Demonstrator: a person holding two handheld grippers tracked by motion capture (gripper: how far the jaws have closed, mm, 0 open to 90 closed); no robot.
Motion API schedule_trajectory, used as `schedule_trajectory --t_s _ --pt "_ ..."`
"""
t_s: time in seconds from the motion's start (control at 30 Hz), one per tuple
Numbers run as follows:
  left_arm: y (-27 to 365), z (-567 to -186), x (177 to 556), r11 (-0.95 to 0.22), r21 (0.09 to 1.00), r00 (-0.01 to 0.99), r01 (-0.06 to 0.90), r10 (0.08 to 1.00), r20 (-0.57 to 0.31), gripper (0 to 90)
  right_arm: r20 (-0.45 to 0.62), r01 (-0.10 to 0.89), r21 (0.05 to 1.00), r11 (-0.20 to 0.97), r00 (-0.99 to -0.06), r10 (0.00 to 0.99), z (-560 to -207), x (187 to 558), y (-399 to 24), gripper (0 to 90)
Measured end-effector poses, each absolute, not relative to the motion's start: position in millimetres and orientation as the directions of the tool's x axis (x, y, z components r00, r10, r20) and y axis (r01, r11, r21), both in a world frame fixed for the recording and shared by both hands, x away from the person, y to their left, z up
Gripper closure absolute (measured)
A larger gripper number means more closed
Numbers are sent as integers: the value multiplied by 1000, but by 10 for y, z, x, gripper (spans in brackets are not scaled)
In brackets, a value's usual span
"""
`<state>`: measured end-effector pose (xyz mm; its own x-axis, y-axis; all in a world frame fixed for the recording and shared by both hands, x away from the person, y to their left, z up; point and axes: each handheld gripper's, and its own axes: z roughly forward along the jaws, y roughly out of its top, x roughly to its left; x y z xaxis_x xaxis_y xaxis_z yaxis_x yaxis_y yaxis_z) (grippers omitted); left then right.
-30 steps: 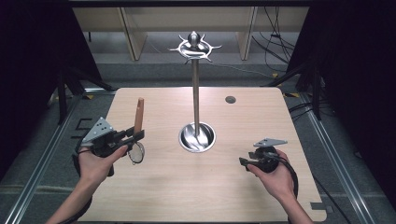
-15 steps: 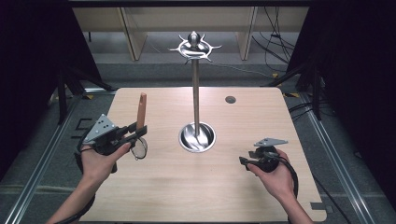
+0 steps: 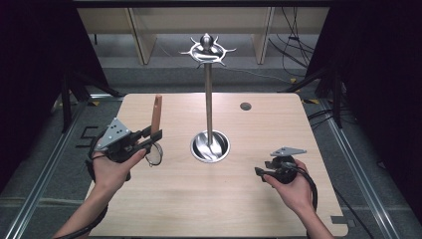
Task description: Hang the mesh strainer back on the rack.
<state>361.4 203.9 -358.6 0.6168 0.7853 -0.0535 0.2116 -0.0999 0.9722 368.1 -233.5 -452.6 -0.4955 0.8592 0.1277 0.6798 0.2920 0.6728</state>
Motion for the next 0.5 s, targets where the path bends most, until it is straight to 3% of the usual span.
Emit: schedule_trajectory --t_s 0.5 --pt "1877 -3491 3608 -113 975 601 189 799 -24 679 132 684 671 286 -490 861 -4528 3680 -2335 511"
